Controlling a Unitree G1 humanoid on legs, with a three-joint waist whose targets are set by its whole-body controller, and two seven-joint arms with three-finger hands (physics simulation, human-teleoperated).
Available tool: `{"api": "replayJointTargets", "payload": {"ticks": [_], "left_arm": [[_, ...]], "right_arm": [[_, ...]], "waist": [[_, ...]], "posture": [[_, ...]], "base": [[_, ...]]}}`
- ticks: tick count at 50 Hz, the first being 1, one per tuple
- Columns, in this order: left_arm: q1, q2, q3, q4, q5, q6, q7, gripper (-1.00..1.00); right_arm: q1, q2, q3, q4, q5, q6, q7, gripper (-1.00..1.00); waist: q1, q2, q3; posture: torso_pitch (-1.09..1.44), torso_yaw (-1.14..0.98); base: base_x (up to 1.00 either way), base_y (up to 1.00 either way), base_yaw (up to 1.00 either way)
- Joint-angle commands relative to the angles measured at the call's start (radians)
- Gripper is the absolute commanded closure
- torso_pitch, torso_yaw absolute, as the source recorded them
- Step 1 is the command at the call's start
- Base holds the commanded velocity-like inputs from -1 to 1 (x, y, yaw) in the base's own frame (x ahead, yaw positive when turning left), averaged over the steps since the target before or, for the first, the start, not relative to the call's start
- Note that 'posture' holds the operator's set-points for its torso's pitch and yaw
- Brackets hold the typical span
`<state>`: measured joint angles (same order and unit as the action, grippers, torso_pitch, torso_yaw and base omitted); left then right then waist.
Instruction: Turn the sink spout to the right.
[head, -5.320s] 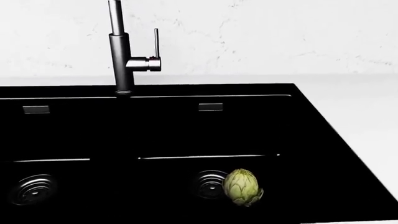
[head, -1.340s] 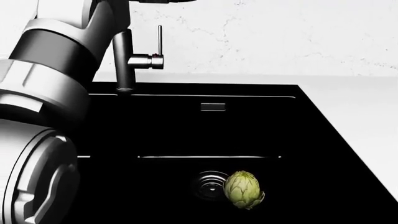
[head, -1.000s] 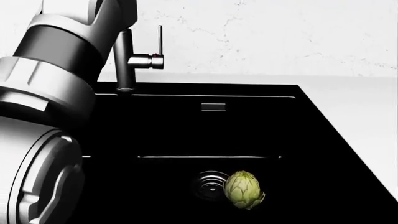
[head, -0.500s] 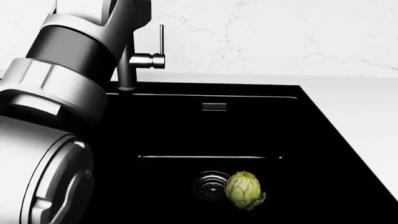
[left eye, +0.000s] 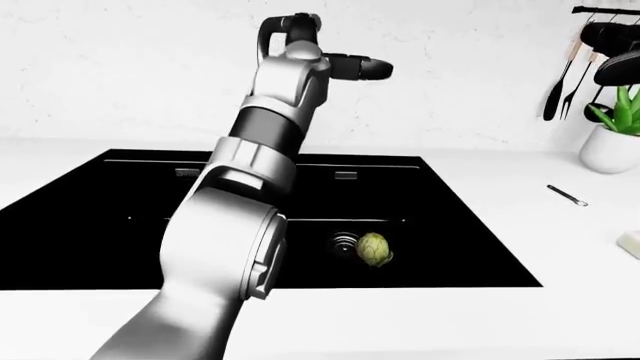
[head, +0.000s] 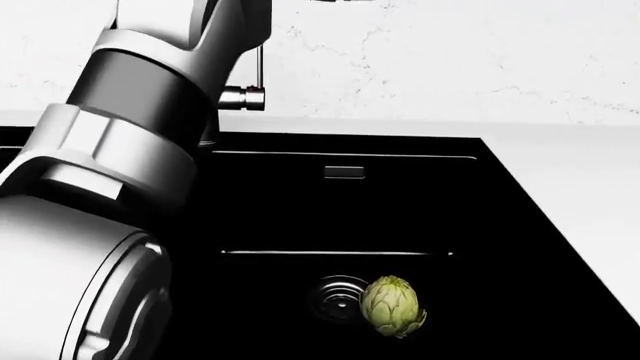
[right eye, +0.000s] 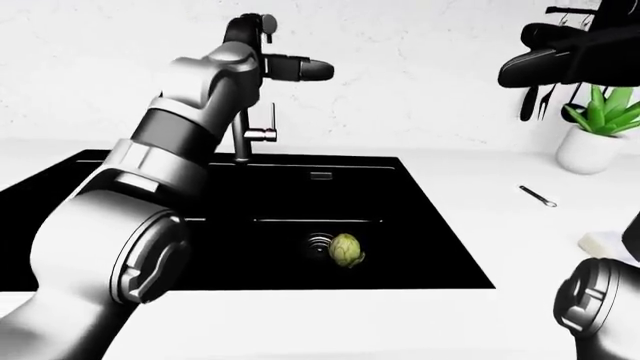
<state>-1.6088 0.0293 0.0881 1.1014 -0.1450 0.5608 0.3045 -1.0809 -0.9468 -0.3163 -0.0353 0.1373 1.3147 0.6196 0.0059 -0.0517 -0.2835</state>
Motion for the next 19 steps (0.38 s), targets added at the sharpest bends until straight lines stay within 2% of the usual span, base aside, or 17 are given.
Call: {"api": "replayJointTargets", "payload": {"ticks": [1,19], "left_arm": [[-0.037,0.011,0.001,-0.031,0.003,-0.028,0.000,-1.00],[-0.040,-0.008,-0.007,-0.050,0.001,-0.006,0.014,-1.00]], "right_arm": [[-0.025,-0.014,-0.013,-0.017,0.002,-0.019,-0.008,-1.00],[-0.019,-0.028,-0.013,-0.011,0.026,-0.024,-0.020,-1.00]], "waist": [[0.000,-0.007,-0.008],[0.000,-0.010,-0.009]], "posture": [[-0.44,0.00],[-0.44,0.00]], "base": [[0.00,0.00,0.00],[0.00,0.00,0.00]]}}
